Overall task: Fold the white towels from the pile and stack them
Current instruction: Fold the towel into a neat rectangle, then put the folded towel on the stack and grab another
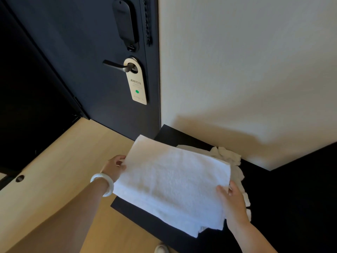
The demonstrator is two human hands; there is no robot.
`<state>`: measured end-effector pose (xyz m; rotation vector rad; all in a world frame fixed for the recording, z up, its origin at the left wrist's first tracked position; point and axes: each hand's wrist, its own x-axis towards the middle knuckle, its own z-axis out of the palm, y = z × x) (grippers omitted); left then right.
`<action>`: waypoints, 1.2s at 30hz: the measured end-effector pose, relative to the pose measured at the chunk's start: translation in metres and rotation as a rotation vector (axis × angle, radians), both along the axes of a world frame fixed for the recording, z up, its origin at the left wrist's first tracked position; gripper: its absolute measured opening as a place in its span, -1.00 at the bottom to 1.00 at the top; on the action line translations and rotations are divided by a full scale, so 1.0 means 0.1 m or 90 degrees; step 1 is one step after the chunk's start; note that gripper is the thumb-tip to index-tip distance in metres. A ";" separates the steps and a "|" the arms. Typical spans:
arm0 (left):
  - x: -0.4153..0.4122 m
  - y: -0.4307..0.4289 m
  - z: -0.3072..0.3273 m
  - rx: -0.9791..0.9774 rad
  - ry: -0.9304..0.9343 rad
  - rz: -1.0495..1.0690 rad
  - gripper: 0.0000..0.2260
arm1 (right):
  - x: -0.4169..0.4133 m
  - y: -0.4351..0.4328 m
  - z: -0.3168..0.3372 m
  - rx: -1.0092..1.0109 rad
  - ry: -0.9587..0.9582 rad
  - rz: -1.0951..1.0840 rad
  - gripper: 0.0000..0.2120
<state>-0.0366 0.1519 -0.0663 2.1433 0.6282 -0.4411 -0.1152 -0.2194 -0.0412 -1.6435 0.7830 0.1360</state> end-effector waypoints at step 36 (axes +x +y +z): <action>-0.20 -3.29 0.24 0.325 -0.182 -0.671 -0.38 | -0.06 -1.22 -0.24 -0.023 0.075 0.011 -0.34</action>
